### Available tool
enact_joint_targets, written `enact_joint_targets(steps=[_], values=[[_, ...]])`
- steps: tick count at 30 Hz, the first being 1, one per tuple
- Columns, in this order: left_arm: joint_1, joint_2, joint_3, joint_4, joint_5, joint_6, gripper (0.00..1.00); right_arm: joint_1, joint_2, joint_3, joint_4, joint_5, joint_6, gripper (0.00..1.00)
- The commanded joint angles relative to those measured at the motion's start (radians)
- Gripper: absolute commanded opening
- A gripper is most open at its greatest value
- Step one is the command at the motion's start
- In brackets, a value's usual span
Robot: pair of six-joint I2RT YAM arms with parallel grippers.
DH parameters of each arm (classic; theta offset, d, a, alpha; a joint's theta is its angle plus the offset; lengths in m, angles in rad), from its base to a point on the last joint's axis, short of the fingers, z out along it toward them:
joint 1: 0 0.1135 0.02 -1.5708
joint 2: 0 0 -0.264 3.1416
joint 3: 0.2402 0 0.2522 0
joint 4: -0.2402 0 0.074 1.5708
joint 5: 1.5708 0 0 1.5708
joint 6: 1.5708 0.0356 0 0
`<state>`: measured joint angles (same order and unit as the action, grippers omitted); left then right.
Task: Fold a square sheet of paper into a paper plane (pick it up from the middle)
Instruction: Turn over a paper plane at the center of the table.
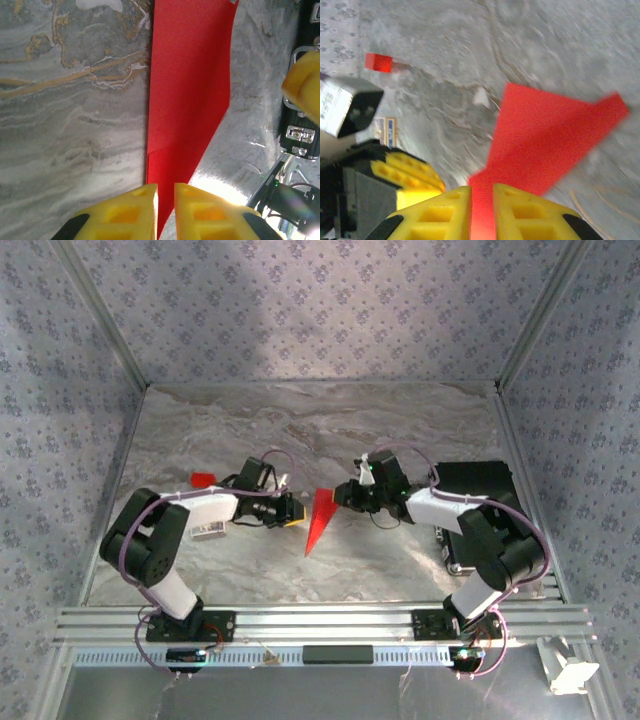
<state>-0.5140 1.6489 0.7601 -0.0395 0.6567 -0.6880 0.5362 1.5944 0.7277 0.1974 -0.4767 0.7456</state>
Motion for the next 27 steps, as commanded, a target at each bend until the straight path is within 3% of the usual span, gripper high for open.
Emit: enact_joint_targets(steps=[1, 11, 27], values=[[0.004, 0.045, 0.035, -0.002, 0.060, 0.027, 0.19, 0.001, -0.025, -0.056, -0.026, 0.039, 0.041, 0.19], [-0.005, 0.090, 0.060, -0.020, 0.094, 0.043, 0.26, 0.055, -0.006, -0.058, -0.036, 0.040, 0.063, 0.19], [-0.050, 0.142, 0.083, -0.066, 0.030, 0.052, 0.26, 0.090, 0.005, -0.091, -0.041, 0.013, 0.079, 0.19]])
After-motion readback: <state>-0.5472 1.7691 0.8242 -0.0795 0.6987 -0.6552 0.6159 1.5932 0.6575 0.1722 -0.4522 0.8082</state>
